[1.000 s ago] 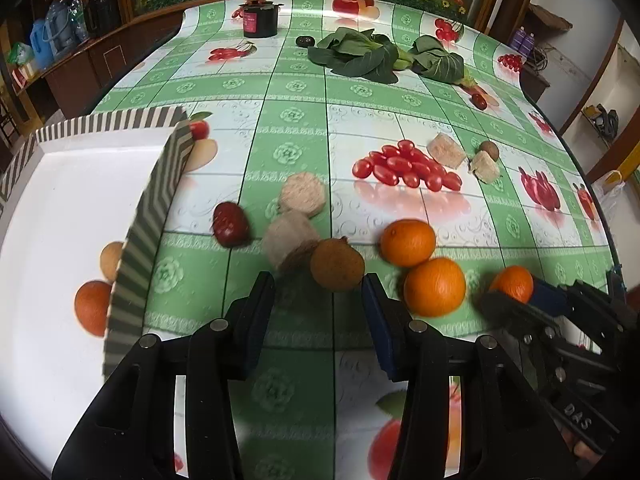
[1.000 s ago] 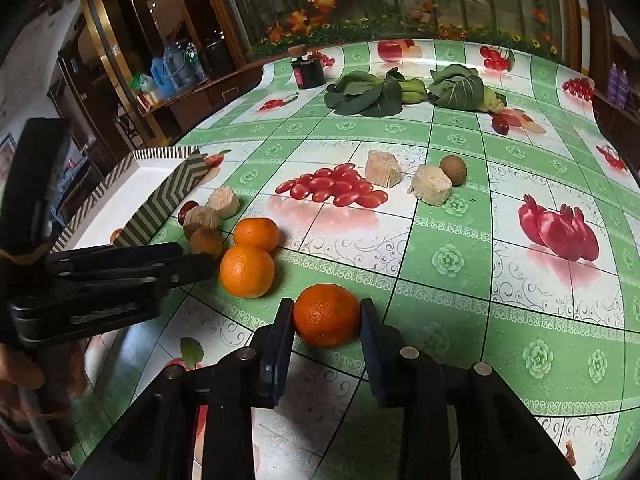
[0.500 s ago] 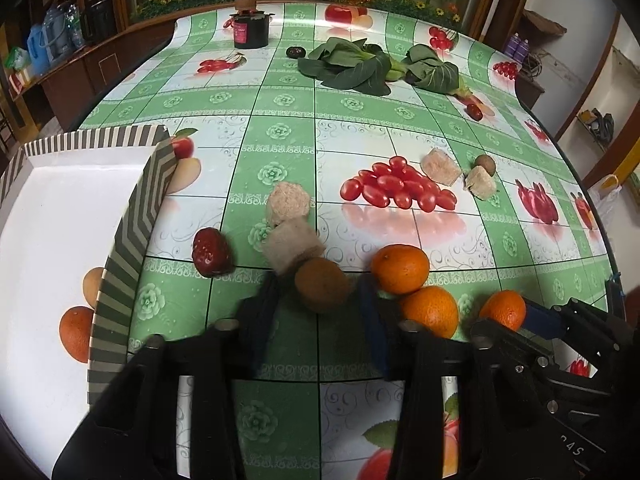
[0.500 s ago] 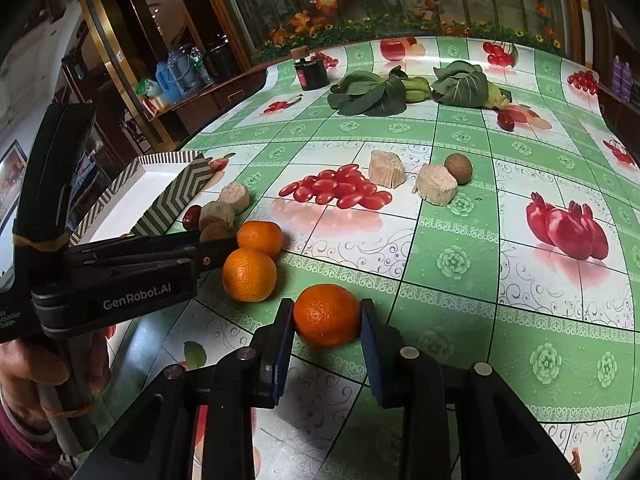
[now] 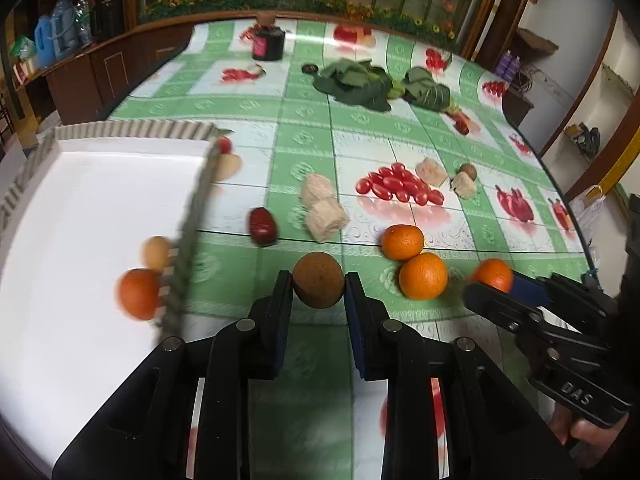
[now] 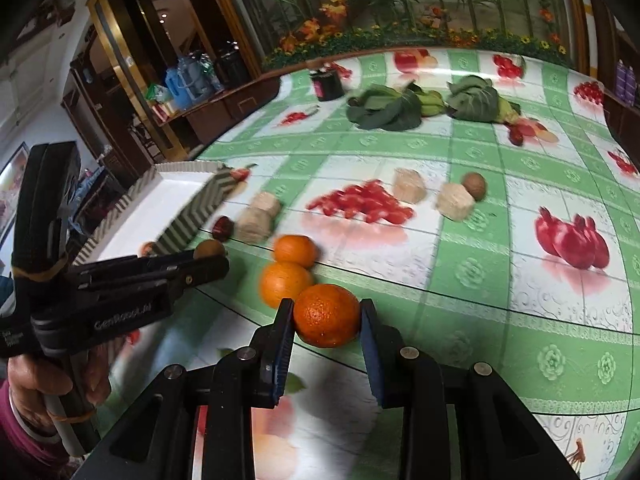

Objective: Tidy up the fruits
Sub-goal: 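Lower the kiwi and orange into the white tray and open both grippers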

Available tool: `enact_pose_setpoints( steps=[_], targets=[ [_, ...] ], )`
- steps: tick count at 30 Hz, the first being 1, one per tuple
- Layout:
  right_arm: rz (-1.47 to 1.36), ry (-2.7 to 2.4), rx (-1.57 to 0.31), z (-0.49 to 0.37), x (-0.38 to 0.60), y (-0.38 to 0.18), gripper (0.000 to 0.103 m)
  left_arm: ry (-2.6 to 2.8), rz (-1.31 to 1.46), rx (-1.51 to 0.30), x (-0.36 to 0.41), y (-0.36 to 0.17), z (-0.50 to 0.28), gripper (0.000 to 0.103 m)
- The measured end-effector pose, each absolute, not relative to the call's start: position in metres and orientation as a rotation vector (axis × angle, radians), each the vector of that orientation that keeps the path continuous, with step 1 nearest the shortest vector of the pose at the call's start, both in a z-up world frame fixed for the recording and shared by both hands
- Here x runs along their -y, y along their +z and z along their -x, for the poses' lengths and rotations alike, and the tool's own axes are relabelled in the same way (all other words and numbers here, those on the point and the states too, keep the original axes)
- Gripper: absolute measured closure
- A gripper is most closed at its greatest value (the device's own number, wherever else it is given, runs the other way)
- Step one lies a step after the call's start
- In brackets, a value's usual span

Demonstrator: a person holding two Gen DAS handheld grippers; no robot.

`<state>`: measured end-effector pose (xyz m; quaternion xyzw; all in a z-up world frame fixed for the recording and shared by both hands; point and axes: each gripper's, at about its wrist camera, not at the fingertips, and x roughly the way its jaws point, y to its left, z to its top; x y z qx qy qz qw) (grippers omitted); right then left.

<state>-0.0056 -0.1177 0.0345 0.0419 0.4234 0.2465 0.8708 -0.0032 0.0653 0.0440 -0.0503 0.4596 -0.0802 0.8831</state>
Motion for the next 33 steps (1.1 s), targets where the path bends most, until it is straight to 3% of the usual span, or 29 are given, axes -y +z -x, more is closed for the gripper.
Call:
enact_pose_setpoints(
  steps=[17,33],
  targets=[
    [0.004,0.759,-0.872,0.014,-0.022,0.065,0.072,0.098,0.115,-0.911,-0.204,0.067,0.041,0.078],
    [0.202,0.836,-0.947,0.015,-0.118,0.033,0.072,0.16,0.139,-0.971,-0.238,0.04,0.044,0.078]
  ],
)
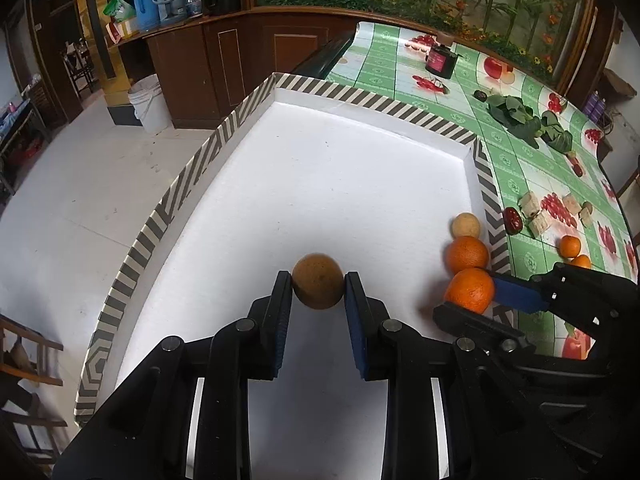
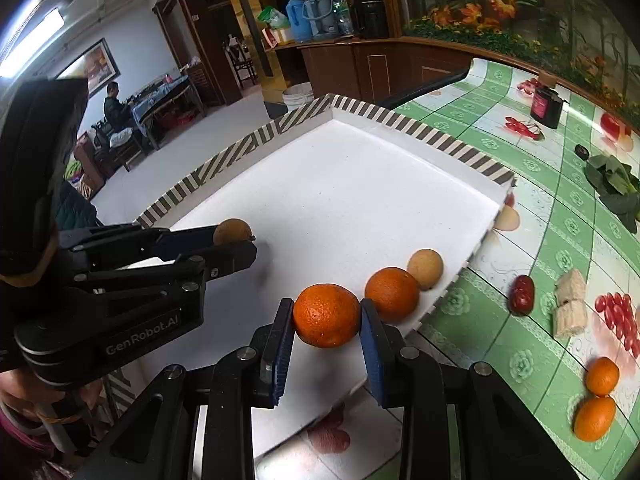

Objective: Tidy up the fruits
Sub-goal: 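Lower the kiwi and orange into the white tray and open both grippers, then grasp an orange with the left gripper while the right gripper grasps another orange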

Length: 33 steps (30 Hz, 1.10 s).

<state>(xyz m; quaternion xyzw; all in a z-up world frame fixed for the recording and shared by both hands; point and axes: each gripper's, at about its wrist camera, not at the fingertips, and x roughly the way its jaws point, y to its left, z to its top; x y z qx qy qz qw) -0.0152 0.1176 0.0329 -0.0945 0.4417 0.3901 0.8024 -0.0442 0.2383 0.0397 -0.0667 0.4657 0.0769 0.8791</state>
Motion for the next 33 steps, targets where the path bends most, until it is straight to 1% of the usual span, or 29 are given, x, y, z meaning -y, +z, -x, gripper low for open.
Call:
enact_pose_setpoints(
  steps=[1,3,4,5,7,9,11,17,23,29,33],
  targets=[
    [0.213,0.833,-0.946,0.015,-0.12,0.032,0.072,0.164,0.139,-0.969,-0.239,0.04,0.044,0.077],
    [0.239,0.83,-0.947,0.016,-0.123,0.03,0.072,0.169,0.152,-0.969,-0.241,0.039,0.044,0.073],
    [0.25,0.834,-0.949,0.016,-0.124,0.029,0.072,0.17,0.159,-0.969,-0.243,0.038,0.045,0.067],
    [0.256,0.839,-0.948,0.017,-0.126,0.028,0.071,0.17,0.163,-0.968,-0.243,0.037,0.045,0.058],
    [0.255,0.847,-0.947,0.017,-0.127,0.028,0.068,0.166,0.174,-0.965,-0.245,0.036,0.045,0.046],
    [0.238,0.86,-0.941,0.018,-0.125,0.029,0.061,0.155,0.185,-0.963,-0.245,0.037,0.047,0.046],
    [0.228,0.862,-0.929,0.018,-0.122,0.032,0.06,0.148,0.195,-0.966,-0.246,0.036,0.047,0.046],
    [0.162,0.866,-0.903,0.022,-0.104,0.045,0.06,0.149,0.199,-0.948,-0.243,0.042,0.051,0.046],
    [0.105,0.838,-0.859,0.027,-0.075,0.061,0.06,0.117,0.159,-0.899,-0.22,0.059,0.056,0.046],
    [0.066,0.742,-0.84,0.03,-0.021,0.067,0.06,0.029,0.14,-0.877,-0.181,0.07,0.053,0.046],
    [0.056,0.639,-0.85,0.03,0.026,0.061,0.06,-0.032,0.124,-0.878,-0.152,0.071,0.05,0.046]
  ],
)
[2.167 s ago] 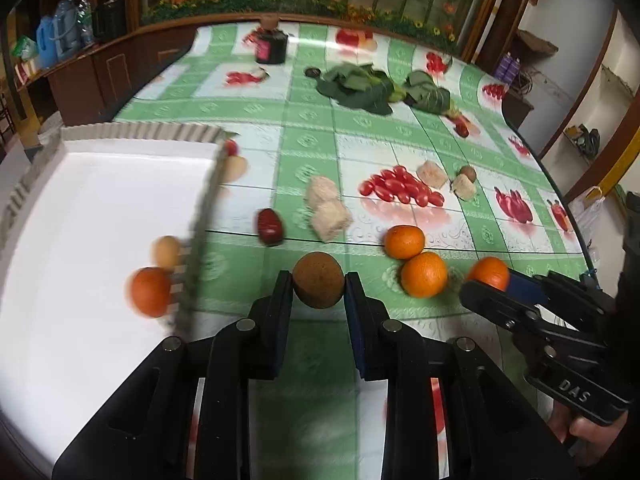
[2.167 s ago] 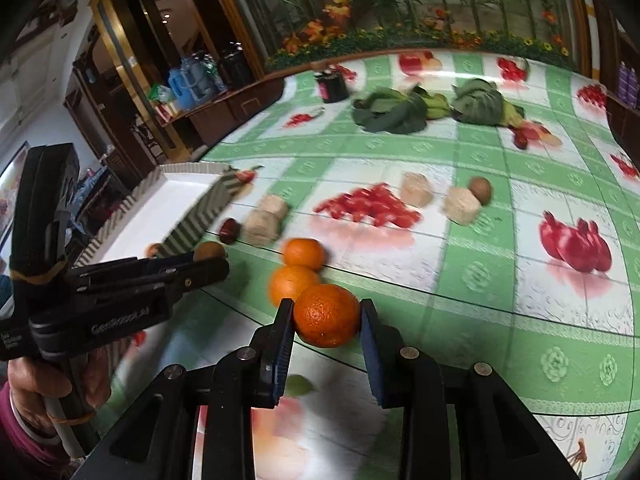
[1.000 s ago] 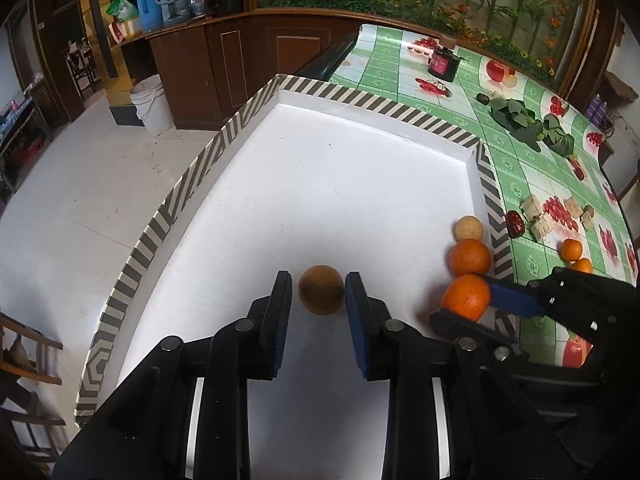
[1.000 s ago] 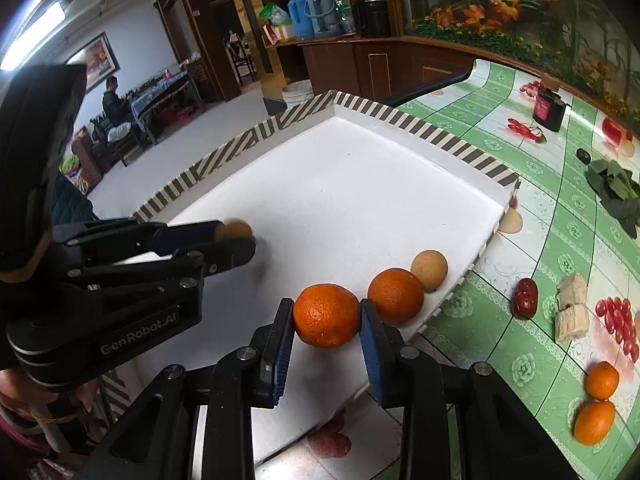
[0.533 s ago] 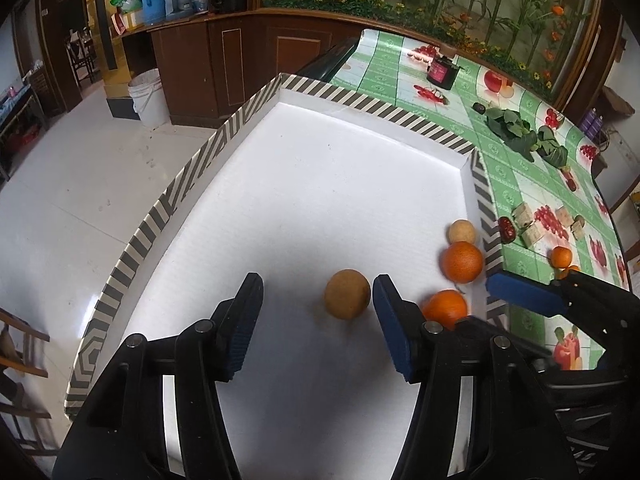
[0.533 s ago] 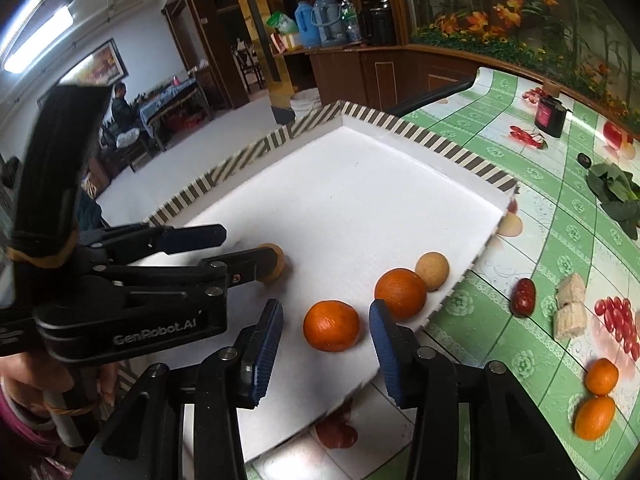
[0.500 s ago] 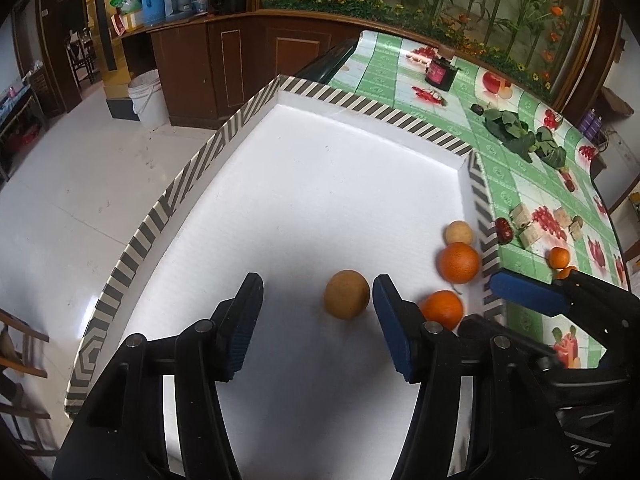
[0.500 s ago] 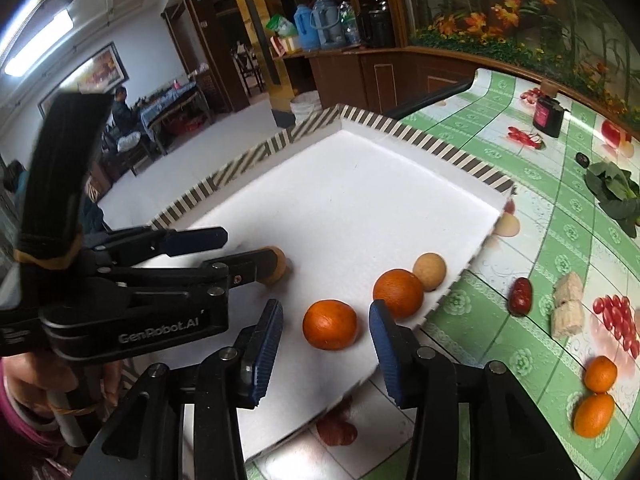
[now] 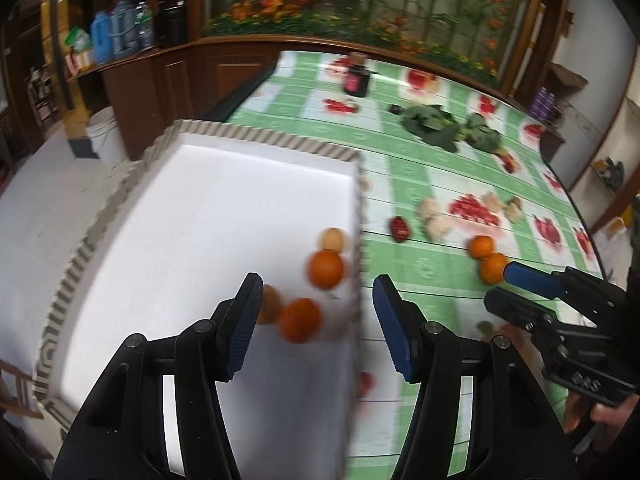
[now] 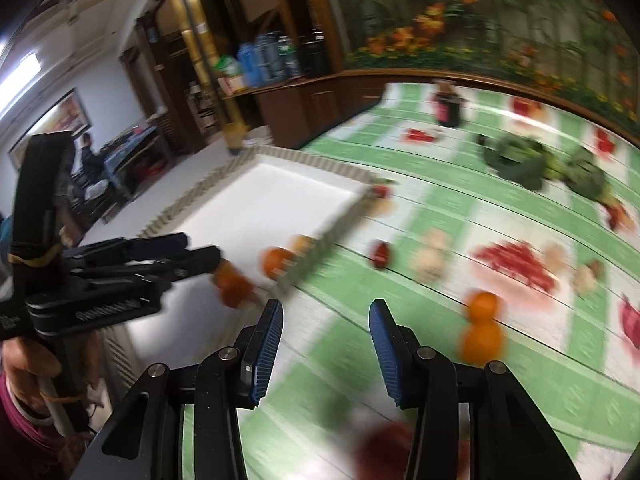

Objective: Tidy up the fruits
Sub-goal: 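Grasp an orange with the left gripper while the right gripper grasps another orange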

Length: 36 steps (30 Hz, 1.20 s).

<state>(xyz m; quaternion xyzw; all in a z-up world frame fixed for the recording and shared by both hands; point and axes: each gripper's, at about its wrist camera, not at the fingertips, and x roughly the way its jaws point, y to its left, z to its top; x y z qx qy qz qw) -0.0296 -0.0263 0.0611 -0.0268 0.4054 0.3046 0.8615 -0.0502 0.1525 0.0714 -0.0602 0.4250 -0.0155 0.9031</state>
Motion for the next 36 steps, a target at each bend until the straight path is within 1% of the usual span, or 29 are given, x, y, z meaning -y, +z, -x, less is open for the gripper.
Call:
enact_pose_setpoints(
  steps=[7,15,16,17,18,28,36],
  targets=[
    [0.024,0.49,-0.879,0.02,0.086,0.044,0.059,-0.104,0.1,-0.897,-0.109,0.067,0.04,0.046],
    [0.052,0.482,-0.931,-0.01,0.076,0.017,0.059,-0.138,0.09,-0.932,-0.08,0.06,0.024,0.046],
    [0.046,0.487,-0.936,-0.013,0.075,0.013,0.059,-0.14,0.088,-0.935,-0.077,0.06,0.023,0.046],
    [0.038,0.49,-0.932,-0.015,0.077,0.012,0.064,-0.142,0.085,-0.939,-0.073,0.059,0.02,0.046],
    [0.03,0.495,-0.924,-0.016,0.079,0.012,0.07,-0.147,0.085,-0.941,-0.07,0.058,0.018,0.046],
    [-0.065,0.435,-0.889,-0.01,0.133,0.023,0.07,-0.208,0.056,-0.98,-0.018,0.042,-0.01,0.046],
    [-0.122,0.422,-0.889,-0.009,0.157,0.021,0.069,-0.229,0.004,-1.003,0.006,0.026,-0.026,0.046]
  ],
)
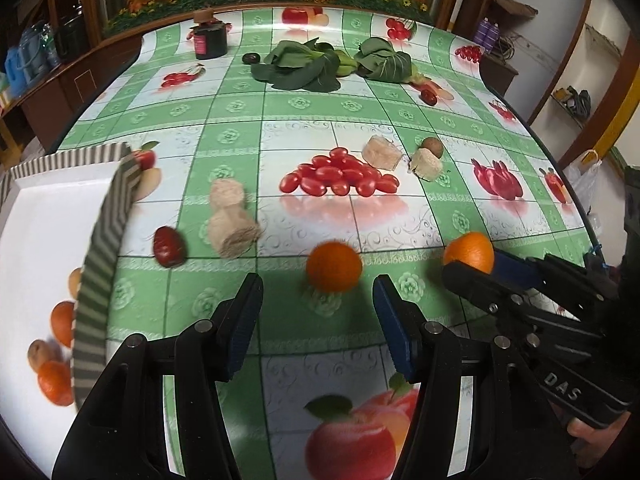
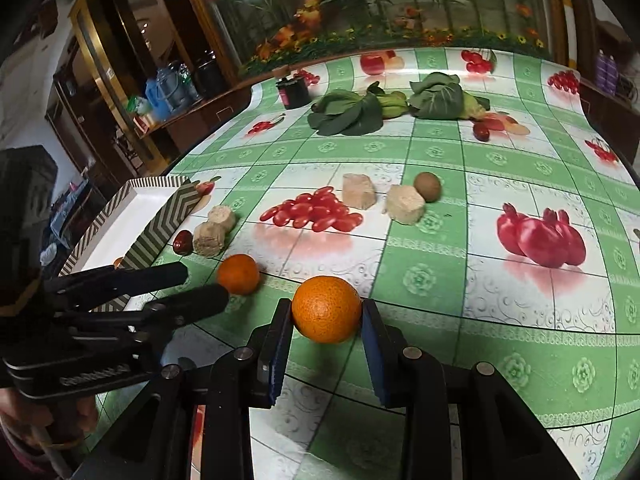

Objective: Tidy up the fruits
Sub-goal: 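Grasp an orange with the left gripper while the right gripper grasps another orange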

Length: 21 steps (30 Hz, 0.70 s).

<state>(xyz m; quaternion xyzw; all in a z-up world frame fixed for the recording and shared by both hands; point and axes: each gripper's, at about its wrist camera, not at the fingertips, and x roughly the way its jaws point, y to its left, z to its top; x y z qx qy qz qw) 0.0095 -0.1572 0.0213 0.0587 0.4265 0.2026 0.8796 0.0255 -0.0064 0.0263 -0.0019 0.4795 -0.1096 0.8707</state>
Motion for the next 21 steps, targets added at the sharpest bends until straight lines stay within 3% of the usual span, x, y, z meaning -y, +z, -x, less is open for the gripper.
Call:
enact_pose_setpoints(
  steps=[7,10,21],
  targets=[
    [-0.137,0.432,-0.895,-0.01,0.161,0.018,0.069,-0.257,0.004,-1.005,0.015,0.016,-0.036,0.049],
    [-0.138,0.432,-0.896,-0.01,0.161,0.018,0.069,-0.274,-0.005,-1.007,0.016,0.016,-0.035,0.074],
    [-0.135,0.462,-0.876,0.0,0.143,0.032,0.07,-0.261,0.0,-0.951,-0.008,0.039,-0.008,0.074]
  ],
)
